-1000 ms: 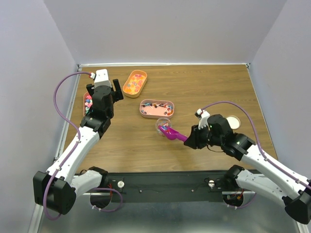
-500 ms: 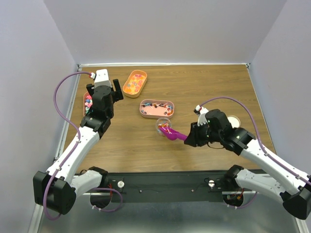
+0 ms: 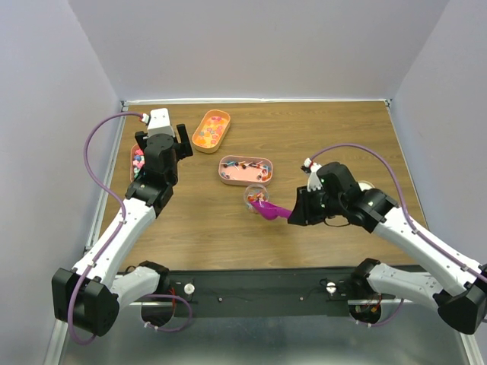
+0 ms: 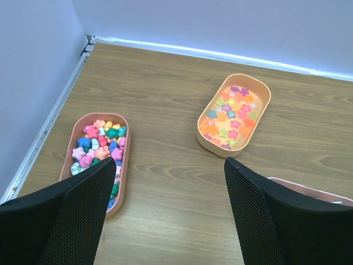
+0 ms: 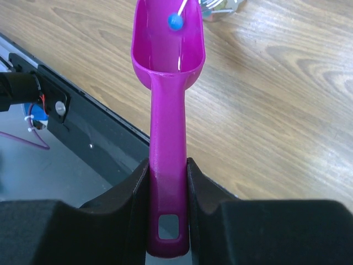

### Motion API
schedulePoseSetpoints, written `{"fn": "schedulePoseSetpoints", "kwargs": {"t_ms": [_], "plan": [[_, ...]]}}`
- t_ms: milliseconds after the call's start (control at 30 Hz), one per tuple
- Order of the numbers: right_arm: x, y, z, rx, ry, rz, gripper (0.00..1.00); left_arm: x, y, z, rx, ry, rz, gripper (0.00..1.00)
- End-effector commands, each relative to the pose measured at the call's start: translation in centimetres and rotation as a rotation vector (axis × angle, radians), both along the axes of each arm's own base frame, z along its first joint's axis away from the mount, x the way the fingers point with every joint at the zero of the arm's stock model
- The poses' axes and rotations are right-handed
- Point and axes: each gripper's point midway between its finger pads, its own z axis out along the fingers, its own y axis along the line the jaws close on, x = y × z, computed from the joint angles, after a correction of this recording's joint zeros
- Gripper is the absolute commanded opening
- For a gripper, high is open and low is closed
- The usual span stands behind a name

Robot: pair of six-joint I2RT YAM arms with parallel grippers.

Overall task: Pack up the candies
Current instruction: Place the fake candies in the packing bottle.

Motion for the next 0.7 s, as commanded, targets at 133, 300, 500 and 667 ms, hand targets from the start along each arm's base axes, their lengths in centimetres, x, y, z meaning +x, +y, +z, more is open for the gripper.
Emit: {"fn": "schedulePoseSetpoints", "kwargs": {"t_ms": [133,300,500,667], "plan": [[-0.06,-0.03,1.32,-0.042,0.060,-0.025,0.01,-0.23,0.55,0.74,-0.002,-0.031,0.013,0.87],[-0.19,-0.39,1.44,-0.073,0.087,-0.037,0.01,-0.25,0.59,0.90,-0.002,-0.036,0.013,0.87],[-0.28,-0.54,1.59,-0.110,0.115,-0.027,0.01,-0.37,0.77,1.09,-0.004,-0.042,0.017,0.87],[-0.09,-0.42,1.82,-0.137,0.130,-0.011,0.01,-0.52,0.94,1.36,-0.004,-0.050,0.021,0.87]]}}
